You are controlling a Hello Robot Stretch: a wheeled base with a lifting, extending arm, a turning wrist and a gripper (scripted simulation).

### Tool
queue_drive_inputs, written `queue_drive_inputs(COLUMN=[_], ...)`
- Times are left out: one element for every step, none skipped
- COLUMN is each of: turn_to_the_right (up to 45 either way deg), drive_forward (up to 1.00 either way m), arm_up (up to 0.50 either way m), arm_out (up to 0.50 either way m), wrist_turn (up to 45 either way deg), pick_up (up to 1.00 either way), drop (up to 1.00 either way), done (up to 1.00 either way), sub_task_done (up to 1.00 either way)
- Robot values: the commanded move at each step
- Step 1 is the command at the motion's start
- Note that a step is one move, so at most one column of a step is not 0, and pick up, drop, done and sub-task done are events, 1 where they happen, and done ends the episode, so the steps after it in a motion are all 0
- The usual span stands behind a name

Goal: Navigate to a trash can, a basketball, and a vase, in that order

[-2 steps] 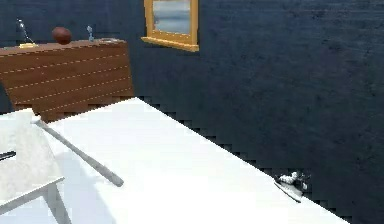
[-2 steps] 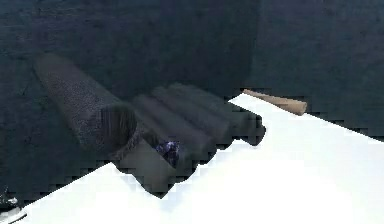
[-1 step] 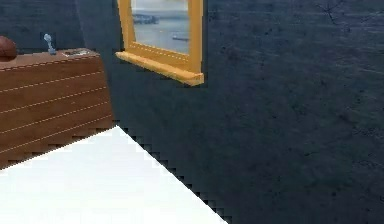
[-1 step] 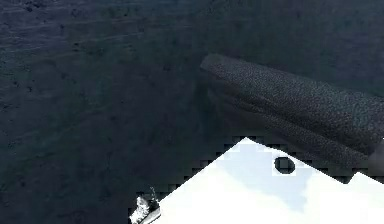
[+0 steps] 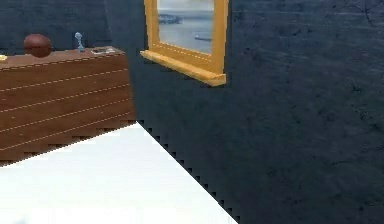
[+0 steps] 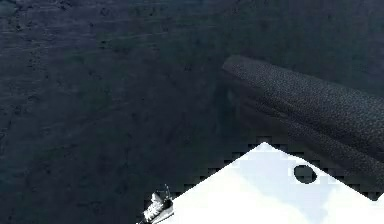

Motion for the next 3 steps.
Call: queue_drive_inputs(turn_to_the_right=[0.0,-39.0,0.0], drive_forward=[0.35,0.0,1.0], arm_up=[0.0,0.0,0.0], arm_out=[0.0,0.0,0.0], wrist_turn=[0.0,0.0,0.0], pick_up=[0.0,0.0,0.0], drop=[0.0,0.0,0.0], done=[0.0,0.0,0.0], sub_task_done=[0.0,0.0,0.0])
